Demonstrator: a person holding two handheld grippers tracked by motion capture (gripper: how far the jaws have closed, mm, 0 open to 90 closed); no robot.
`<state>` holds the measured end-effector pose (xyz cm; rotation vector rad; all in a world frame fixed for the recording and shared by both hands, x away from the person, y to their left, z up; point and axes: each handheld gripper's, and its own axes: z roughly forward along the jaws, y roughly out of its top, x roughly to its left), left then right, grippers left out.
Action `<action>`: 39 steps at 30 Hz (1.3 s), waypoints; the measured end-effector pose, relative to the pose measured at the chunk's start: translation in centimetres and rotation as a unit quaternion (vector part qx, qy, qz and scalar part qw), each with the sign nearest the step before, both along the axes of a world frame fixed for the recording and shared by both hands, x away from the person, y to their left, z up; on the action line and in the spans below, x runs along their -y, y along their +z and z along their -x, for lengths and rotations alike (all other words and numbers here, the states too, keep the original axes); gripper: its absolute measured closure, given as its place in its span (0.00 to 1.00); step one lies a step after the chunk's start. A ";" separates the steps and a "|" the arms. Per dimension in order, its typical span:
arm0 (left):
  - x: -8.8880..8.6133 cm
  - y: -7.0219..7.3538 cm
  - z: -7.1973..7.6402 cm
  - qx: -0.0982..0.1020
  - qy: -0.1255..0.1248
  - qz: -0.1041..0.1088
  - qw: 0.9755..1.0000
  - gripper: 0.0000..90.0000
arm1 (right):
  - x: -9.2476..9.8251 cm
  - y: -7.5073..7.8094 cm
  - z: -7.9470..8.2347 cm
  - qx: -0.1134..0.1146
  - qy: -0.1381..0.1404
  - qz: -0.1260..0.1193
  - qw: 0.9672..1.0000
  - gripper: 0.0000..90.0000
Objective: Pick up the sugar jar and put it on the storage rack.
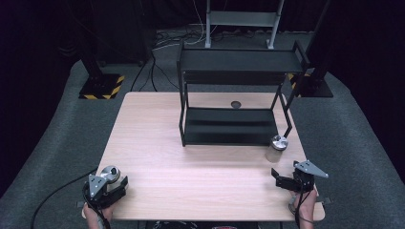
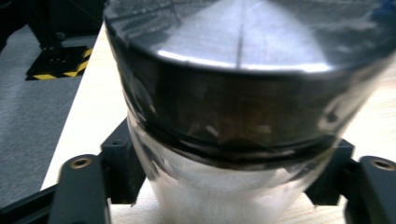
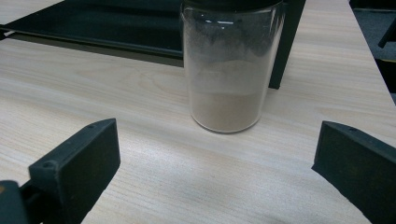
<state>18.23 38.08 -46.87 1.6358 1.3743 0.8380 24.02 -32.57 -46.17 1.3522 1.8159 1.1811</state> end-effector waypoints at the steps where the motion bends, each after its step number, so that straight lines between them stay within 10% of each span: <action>1: 0.0 0.0 0.0 0.000 -0.001 0.001 1.000 0.33 | 0.0 0.0 0.0 0.000 0.000 0.000 1.000 0.00; 39: 0.6 3.7 -2.5 0.018 -0.108 0.003 0.994 0.34 | 0.6 0.0 -0.4 -0.006 0.012 -0.009 1.000 0.00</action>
